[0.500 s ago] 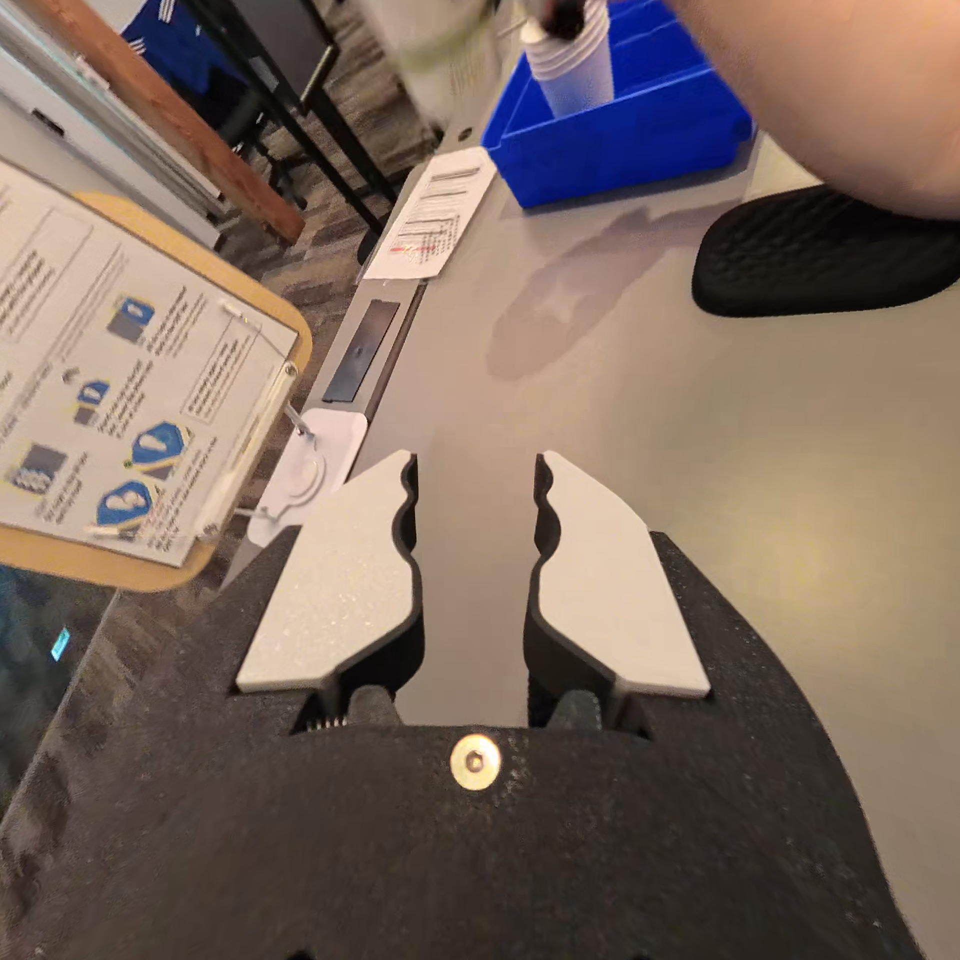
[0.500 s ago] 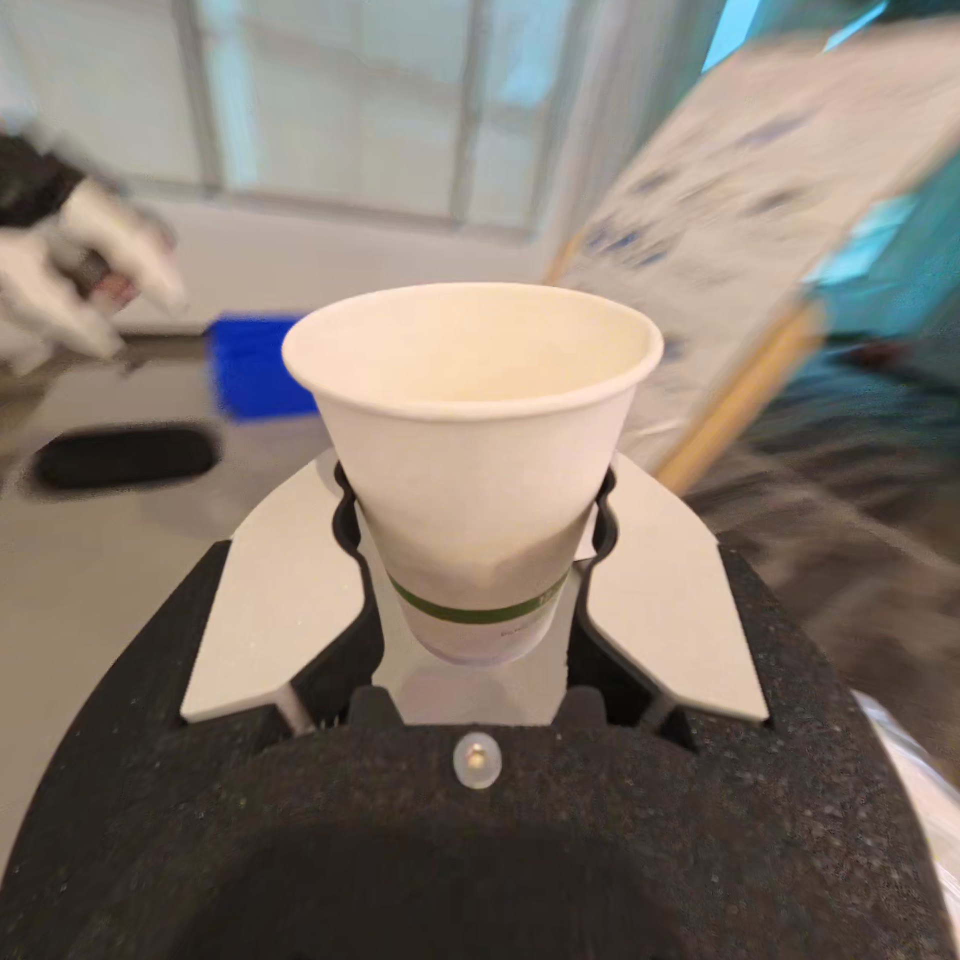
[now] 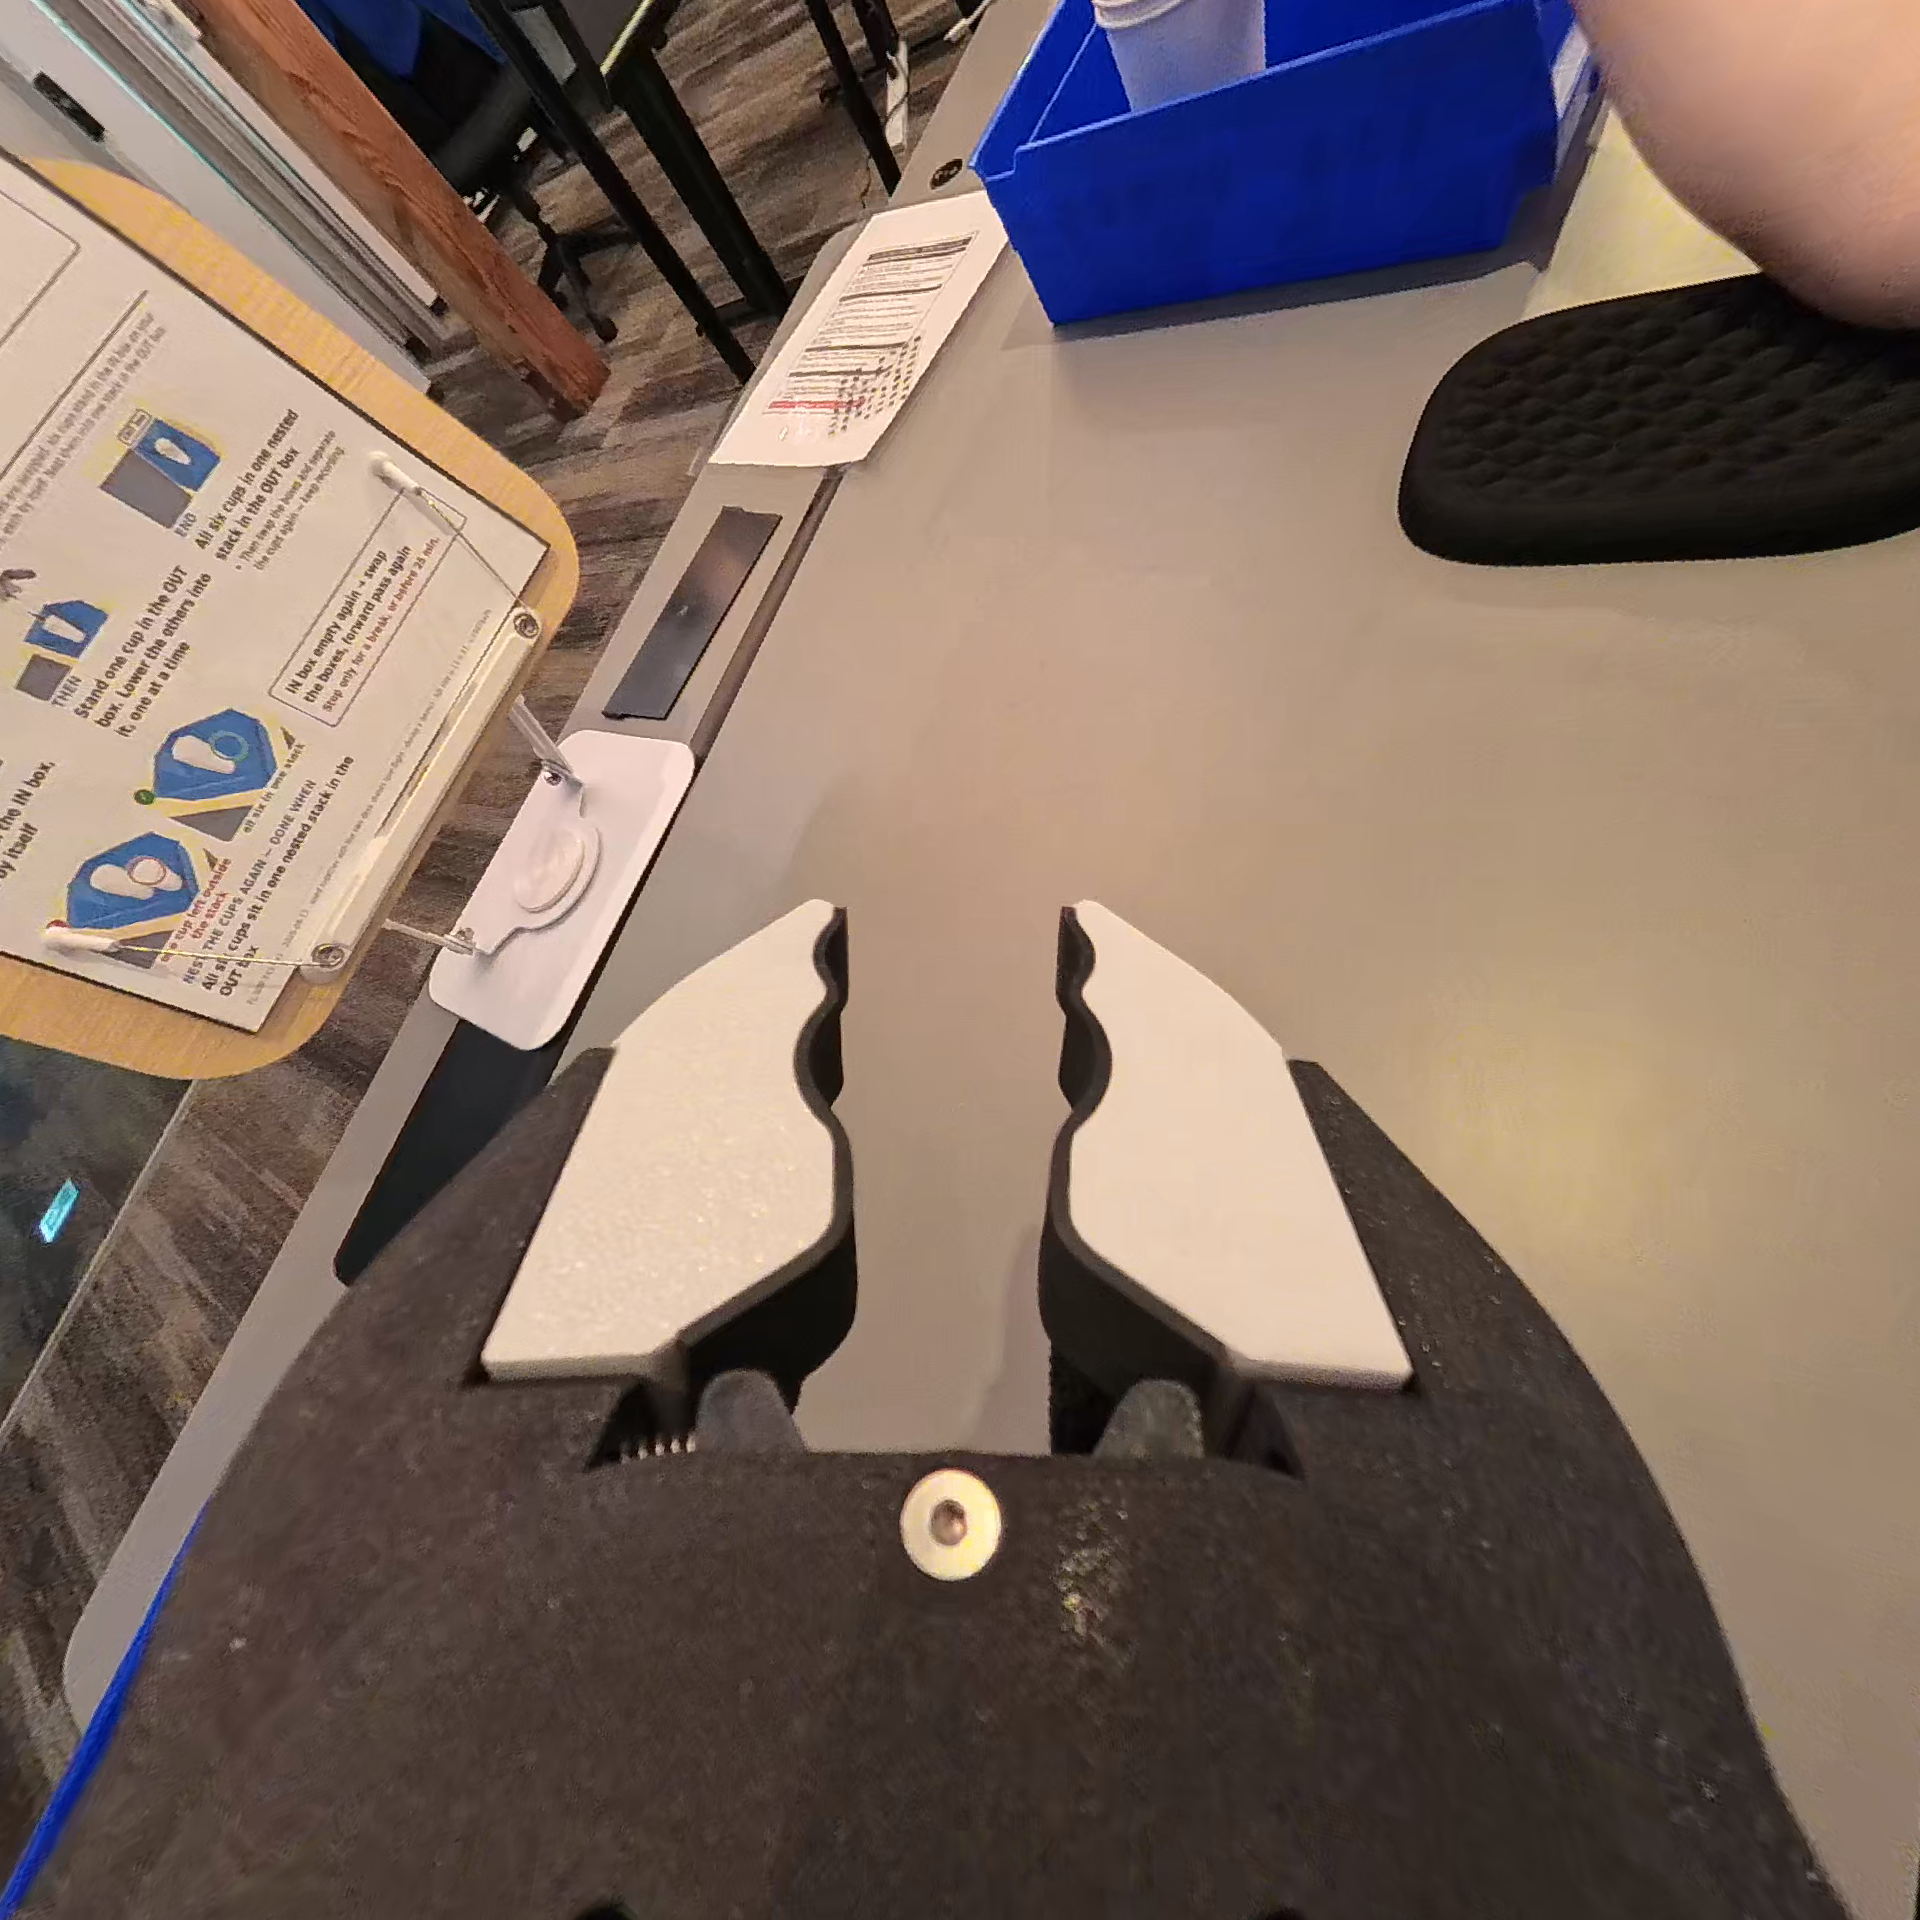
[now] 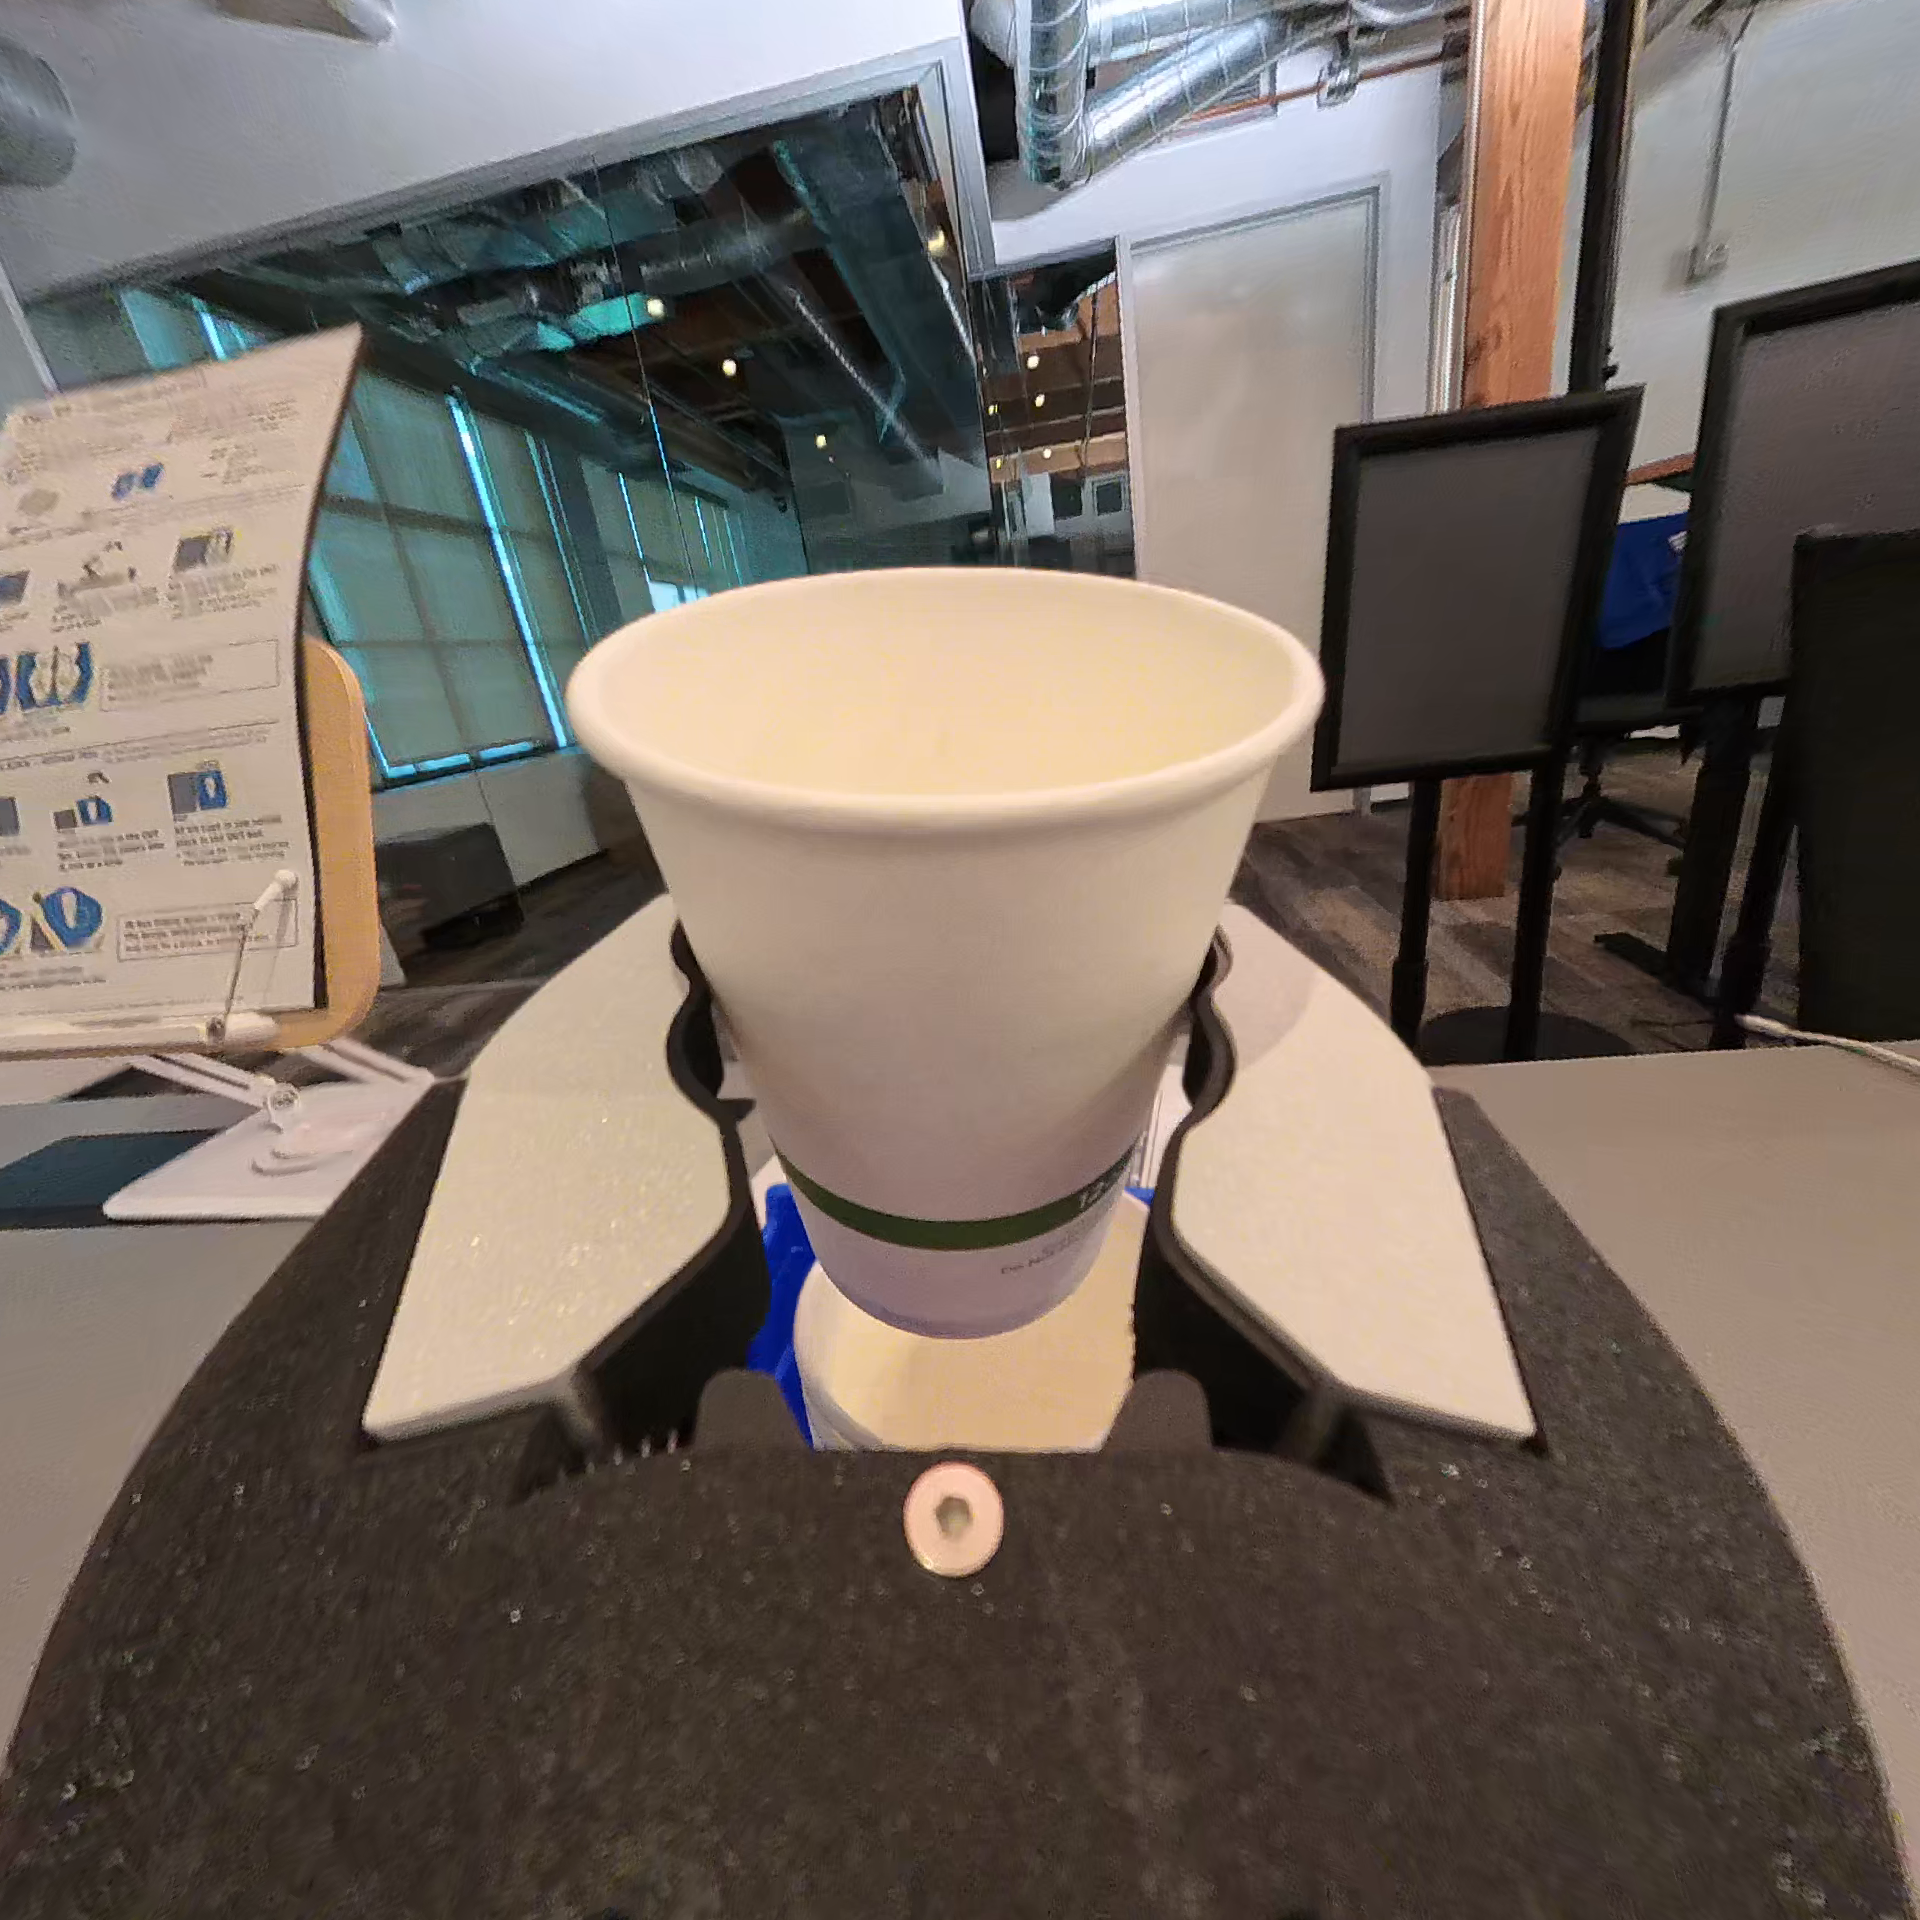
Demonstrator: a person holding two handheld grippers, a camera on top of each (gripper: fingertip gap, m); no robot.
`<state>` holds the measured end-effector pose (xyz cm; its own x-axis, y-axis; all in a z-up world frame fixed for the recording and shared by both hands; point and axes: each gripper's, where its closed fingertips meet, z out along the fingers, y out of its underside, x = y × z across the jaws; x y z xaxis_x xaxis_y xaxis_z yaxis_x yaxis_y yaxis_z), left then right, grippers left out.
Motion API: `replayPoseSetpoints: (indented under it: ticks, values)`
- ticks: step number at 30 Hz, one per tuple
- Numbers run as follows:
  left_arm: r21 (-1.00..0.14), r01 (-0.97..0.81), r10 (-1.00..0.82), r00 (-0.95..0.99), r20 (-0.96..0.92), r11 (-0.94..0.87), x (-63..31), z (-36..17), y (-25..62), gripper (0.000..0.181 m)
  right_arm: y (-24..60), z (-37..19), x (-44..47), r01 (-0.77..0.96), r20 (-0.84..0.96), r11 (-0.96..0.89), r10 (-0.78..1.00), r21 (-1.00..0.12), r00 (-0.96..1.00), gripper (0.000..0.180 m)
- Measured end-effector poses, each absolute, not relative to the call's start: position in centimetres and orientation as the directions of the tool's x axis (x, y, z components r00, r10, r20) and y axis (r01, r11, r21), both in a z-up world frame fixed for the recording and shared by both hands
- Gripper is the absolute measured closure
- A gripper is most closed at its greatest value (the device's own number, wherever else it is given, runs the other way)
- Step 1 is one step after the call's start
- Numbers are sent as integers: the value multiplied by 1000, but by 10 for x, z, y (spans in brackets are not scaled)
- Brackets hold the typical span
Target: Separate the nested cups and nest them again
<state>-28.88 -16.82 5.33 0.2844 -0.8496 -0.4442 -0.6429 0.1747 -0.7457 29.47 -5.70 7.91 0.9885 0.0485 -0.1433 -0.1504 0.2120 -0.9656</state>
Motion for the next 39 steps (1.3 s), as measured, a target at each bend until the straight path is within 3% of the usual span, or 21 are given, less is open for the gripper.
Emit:
replayPoseSetpoints:
  ticks: [17, 23, 31, 34, 37, 39]
  values:
    - [-721, -667, -848, 261, -461, 187, -290, 45, -174, 145, -41, 17, 289, -35, -43, -184, 38, -982, 998, 91]
    - [-726, -664, -847, 270, -459, 181, -291, 46, -175, 145, -49, -9, 289, 29, 18, -398, 31, -917, 999, 90]
    - [-739, -665, -798, 385, -463, 108, -315, 50, -163, 143, -81, -14, 294, 39, 42, -538, 7, -842, 999, 80]
    - [-764, -644, -707, 519, -481, 46, -342, 59, -151, 141, -111, 19, 297, 25, 50, -485, -40, -874, 998, 84]
    - [-803, -592, -592, 674, -443, -72, -381, 64, -142, 137, -135, 54, 301, -81, -29, -410, -132, -908, 991, 111]
    - [-834, -530, -528, 757, -384, -153, -409, 64, -140, 133, -139, 56, 311, -92, -31, -458, -138, -884, 990, 114]
